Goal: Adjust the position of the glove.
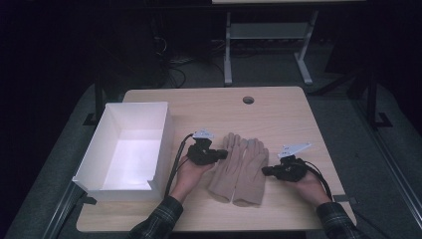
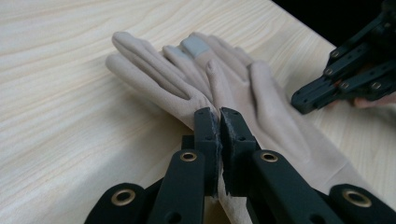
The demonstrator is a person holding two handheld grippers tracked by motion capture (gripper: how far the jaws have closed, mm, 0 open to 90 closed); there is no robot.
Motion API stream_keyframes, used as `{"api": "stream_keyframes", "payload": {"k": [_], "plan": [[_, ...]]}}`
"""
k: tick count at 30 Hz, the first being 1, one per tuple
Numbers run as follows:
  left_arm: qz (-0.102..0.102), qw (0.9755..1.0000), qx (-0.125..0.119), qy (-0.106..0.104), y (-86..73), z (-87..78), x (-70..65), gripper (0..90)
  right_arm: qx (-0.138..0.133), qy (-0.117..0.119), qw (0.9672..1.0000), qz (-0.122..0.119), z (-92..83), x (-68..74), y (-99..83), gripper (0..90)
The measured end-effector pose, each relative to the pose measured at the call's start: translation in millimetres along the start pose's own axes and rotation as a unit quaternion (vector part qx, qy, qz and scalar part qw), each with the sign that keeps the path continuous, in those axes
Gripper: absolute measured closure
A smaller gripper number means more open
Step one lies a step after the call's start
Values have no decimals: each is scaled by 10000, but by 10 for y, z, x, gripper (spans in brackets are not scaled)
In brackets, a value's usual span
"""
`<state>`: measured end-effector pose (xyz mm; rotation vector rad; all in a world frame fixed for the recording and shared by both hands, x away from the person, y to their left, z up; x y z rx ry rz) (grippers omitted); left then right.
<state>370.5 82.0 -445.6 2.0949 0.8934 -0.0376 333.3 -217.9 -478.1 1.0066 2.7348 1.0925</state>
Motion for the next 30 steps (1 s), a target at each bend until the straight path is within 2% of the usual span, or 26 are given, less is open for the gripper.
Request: {"api": "stream_keyframes", "payload": {"k": [6,12,20,25,30], "plan": [[183,9996,-145,-163,141,-6,-140,858,-19,66,10000,-18,68,54,57,900],[299,9990,-135,-289,205,60,-262,858,-38,108,9999,-78,164,133,140,900],[402,9988,-5,-295,185,134,-326,859,-49,175,9996,-198,312,277,266,900],[393,9984,144,-371,135,234,-347,859,-74,168,9997,-184,351,300,293,900],[556,9971,352,-388,85,331,-409,858,-72,160,9997,-188,351,302,292,900]]}}
Point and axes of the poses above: each handheld gripper's, and its own axes: z roughly forward along the jaws, y roughly out of its top, x roughly to its left, the point moved 1 cm from there along z, roughly forward along the jaws, and after that the axes turned 6 degrees about x, right-handed, at the moved point
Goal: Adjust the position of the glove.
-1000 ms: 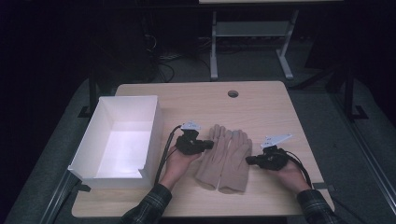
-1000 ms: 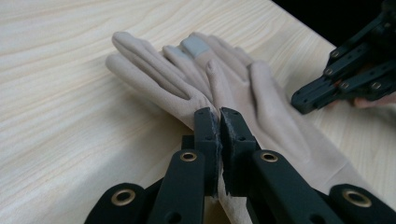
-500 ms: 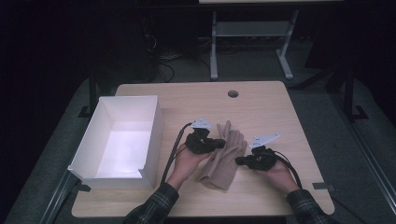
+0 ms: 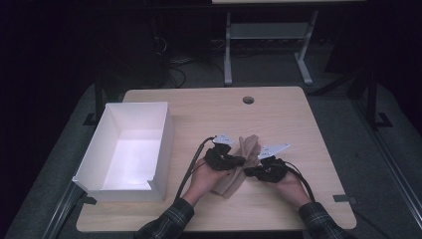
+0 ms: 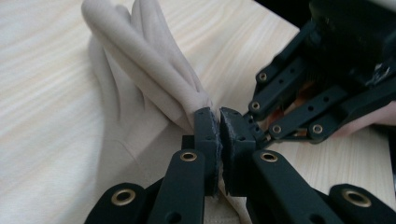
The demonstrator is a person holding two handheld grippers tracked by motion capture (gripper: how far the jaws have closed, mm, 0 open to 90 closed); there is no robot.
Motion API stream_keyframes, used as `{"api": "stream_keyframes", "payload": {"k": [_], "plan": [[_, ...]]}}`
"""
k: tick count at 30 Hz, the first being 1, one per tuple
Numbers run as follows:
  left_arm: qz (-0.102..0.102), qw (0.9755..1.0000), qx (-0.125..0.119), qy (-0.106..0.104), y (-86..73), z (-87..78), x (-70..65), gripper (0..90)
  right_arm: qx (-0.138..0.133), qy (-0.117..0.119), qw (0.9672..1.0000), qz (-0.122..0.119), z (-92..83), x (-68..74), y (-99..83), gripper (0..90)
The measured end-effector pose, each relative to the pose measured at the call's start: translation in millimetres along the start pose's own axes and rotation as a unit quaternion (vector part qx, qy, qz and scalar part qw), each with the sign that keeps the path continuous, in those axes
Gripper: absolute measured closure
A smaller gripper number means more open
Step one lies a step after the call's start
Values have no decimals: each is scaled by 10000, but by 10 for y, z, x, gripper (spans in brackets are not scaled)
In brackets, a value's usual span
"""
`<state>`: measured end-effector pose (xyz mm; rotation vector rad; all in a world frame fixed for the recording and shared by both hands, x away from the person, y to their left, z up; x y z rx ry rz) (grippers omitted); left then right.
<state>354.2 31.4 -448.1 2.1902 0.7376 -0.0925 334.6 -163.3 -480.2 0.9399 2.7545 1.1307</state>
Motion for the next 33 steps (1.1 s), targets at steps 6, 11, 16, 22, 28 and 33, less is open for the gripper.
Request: {"api": "stream_keyframes", "payload": {"k": [6,11,16,22,28,33], "plan": [[72,9999,135,-46,-27,84,-48,858,2,6,10000,-14,0,-1,-3,900],[38,9998,193,-36,-46,97,-13,827,9,4,10000,-16,-5,5,-5,898],[31,9998,133,-106,-34,50,-42,768,54,-208,9997,-71,-127,-6,-32,788],[171,9993,275,-204,-49,69,-104,854,-297,-665,9968,325,-455,-189,-155,541],[294,9977,563,-251,-138,174,-163,855,-338,-1147,9911,585,-541,-372,-253,410],[319,9969,685,-221,-186,234,-182,846,-322,-1352,9879,690,-539,-448,-288,314]]}}
Point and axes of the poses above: each handheld gripper's, and its own axes: z roughly forward along the jaws, y roughly out of its top, x roughly to its left, the point moved 1 cm from there along z, roughly forward along the jaws, and after that the axes turned 6 degrees about x, right-handed, at the moved point
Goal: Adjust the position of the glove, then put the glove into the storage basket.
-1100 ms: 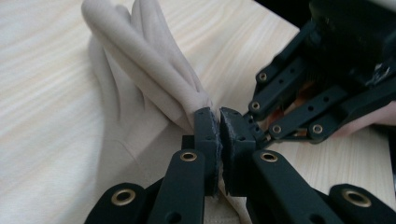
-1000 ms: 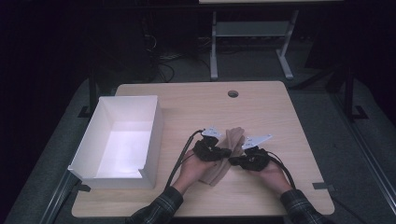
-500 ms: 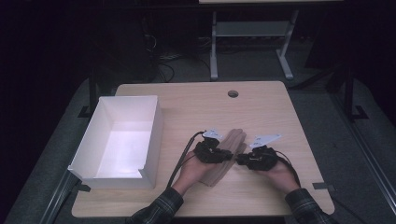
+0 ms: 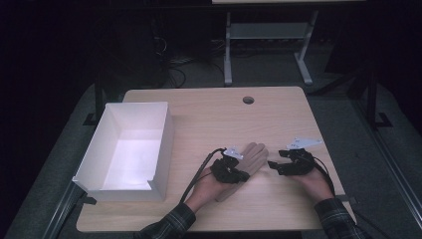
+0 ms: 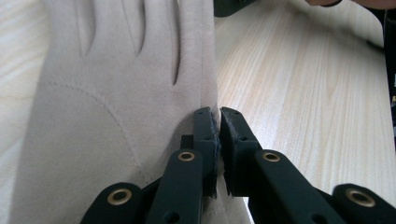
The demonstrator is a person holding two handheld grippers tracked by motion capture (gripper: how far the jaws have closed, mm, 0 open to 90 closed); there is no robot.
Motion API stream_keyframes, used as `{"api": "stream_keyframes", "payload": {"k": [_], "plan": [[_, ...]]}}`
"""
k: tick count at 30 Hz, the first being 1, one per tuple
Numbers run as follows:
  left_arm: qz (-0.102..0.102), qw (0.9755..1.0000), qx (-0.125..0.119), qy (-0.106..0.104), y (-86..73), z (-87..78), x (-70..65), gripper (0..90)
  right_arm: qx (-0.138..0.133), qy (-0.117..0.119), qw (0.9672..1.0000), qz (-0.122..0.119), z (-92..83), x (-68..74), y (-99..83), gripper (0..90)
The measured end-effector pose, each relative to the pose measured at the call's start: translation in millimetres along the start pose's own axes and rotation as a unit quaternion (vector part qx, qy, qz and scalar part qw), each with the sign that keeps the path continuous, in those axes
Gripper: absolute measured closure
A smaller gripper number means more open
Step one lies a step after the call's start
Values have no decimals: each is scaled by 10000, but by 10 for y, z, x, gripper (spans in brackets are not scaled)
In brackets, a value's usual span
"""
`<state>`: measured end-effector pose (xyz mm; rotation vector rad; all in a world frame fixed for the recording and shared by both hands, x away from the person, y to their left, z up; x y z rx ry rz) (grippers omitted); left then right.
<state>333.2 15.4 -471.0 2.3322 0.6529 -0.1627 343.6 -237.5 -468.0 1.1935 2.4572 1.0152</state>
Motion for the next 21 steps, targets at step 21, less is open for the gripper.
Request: {"api": "stream_keyframes", "payload": {"k": [21], "plan": [[578,9964,-68,625,-46,-634,-114,536,238,-467,9986,-41,96,-135,-117,137]]}}
Point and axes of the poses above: each handheld gripper's, and its own axes: z roughly forward along the jaws, y roughly out of its top, x roughly to its left, the point moved 1 cm from there along z, roughly forward along the jaws, and after that the axes turned 6 degrees about x, right-handed, at the moved point
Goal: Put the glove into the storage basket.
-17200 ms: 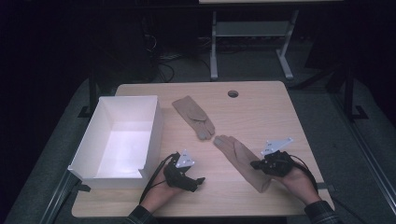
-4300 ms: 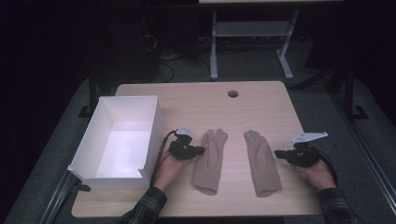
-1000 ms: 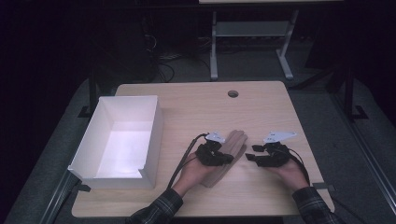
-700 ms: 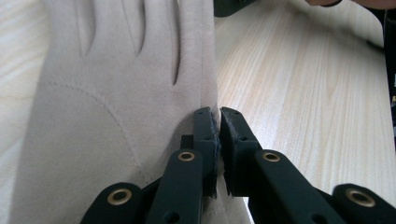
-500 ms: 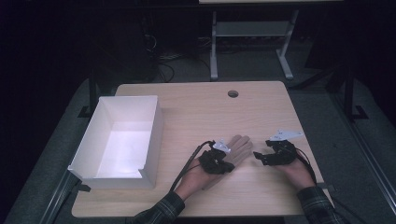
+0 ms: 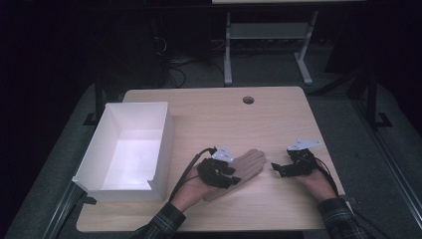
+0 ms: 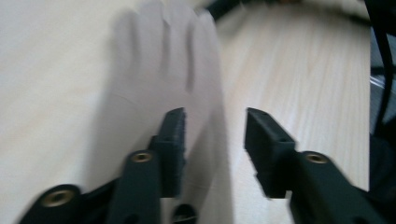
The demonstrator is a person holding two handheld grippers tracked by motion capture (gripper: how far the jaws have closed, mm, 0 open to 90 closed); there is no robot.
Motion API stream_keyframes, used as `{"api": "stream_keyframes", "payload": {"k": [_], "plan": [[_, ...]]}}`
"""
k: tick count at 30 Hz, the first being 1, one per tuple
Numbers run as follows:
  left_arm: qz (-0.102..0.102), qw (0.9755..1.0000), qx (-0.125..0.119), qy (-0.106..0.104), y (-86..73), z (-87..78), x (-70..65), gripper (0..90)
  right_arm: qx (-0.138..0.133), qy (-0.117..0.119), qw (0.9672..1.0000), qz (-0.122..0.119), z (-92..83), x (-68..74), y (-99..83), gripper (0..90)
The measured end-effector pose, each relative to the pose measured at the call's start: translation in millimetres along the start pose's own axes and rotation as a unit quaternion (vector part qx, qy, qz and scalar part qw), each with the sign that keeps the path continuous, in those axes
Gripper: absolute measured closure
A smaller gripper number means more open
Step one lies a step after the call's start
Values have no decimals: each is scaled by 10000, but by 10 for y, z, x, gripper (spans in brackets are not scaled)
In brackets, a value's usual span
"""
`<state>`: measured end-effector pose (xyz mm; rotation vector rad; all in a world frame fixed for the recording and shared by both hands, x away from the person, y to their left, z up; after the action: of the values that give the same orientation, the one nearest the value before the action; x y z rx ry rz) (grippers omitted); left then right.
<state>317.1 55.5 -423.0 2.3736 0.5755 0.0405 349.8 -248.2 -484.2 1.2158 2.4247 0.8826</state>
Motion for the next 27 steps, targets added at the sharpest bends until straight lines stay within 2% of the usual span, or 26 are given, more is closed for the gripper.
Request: {"api": "stream_keyframes", "payload": {"k": [1,2,3,5,6,7,8,9,13,17,19,22,27], "plan": [[0,10000,0,0,0,0,0,485,22,-4,10000,-23,11,4,-5,137],[-8,10000,-29,64,5,-15,24,485,22,-4,10000,-23,11,4,-5,137],[54,9998,48,210,-17,-17,102,376,38,12,10000,-24,28,8,-8,134],[31,9997,15,237,-37,14,127,260,25,24,10000,-39,35,9,-5,135],[37,9997,77,243,-60,47,158,260,25,24,10000,-39,35,9,-5,135],[-31,9997,159,204,-93,129,195,196,18,52,10000,-30,39,13,-4,135],[-31,9997,159,204,-93,129,195,181,21,77,10000,-10,43,11,-4,135],[37,9994,281,188,-104,193,212,169,29,103,9999,35,44,13,-5,134],[135,9988,350,313,-99,278,166,142,-4,111,9999,14,48,11,-8,134],[406,9962,614,462,-116,400,109,136,-31,110,9999,39,48,14,-16,134],[437,9957,686,441,-132,444,107,136,-39,114,9999,48,48,15,-18,135],[316,9967,667,334,-148,465,124,140,-47,114,9999,44,49,14,-20,134],[320,9972,629,242,-176,460,141,183,-50,114,9999,46,50,13,-19,135]]}}
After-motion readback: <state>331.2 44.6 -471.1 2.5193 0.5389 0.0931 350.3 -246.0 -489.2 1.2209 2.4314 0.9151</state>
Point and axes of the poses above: each handheld gripper's, and its own axes: z roughly forward along the jaws, y roughly out of its top, x roughly to its left, the point moved 1 cm from there along z, roughly forward along the jaws, and after that the axes turned 6 degrees about x, right-handed, at the moved point
